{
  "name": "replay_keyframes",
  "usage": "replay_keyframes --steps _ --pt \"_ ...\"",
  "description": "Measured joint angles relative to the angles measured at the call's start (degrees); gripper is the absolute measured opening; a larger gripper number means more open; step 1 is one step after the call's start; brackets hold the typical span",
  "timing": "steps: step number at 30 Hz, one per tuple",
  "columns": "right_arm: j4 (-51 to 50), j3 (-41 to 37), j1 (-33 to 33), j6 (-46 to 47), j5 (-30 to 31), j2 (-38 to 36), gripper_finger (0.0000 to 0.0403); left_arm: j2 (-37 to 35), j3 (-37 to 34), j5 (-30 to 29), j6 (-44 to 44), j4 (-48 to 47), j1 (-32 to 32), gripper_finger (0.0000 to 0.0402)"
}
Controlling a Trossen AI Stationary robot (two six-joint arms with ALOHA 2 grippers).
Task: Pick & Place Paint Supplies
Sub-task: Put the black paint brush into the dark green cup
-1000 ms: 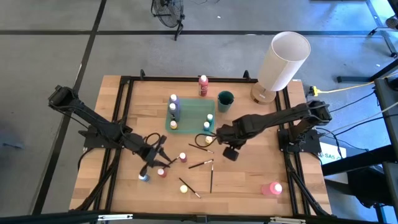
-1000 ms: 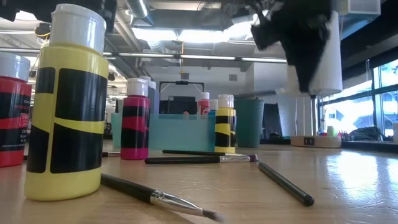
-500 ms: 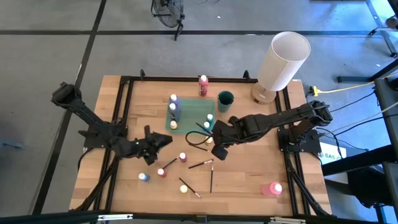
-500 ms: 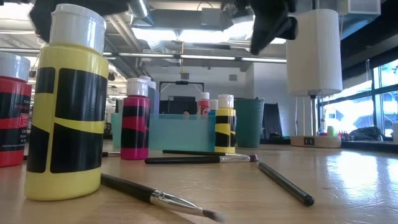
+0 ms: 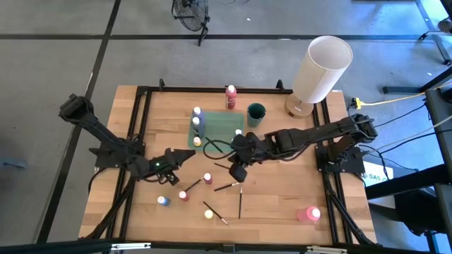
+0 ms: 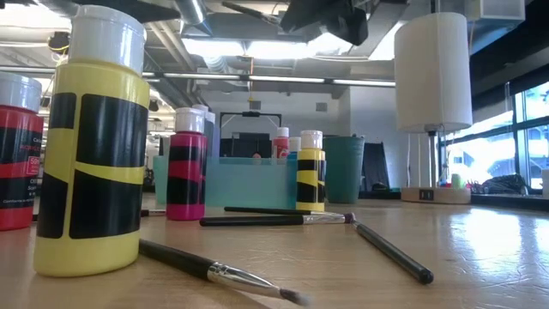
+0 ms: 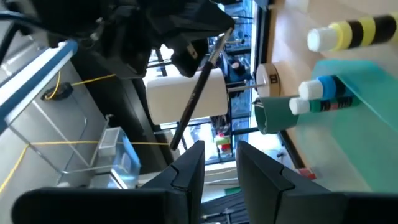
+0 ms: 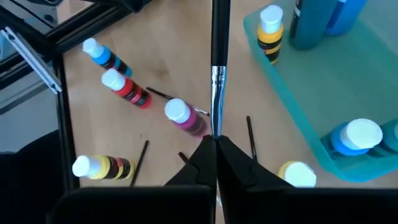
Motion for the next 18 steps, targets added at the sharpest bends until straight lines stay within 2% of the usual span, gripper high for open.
replay_keyframes --steps 9,18 --pt "2.58 0.0 -0.44 -0.3 -0.2 3.93 0.0 4.19 0.0 2.43 4.56 6.46 4.01 0.0086" --pt "4.5 0.0 -1.72 -1.09 -3.52 4.63 0.0 8.32 3.72 2.9 7.0 6.84 4.92 0.0086"
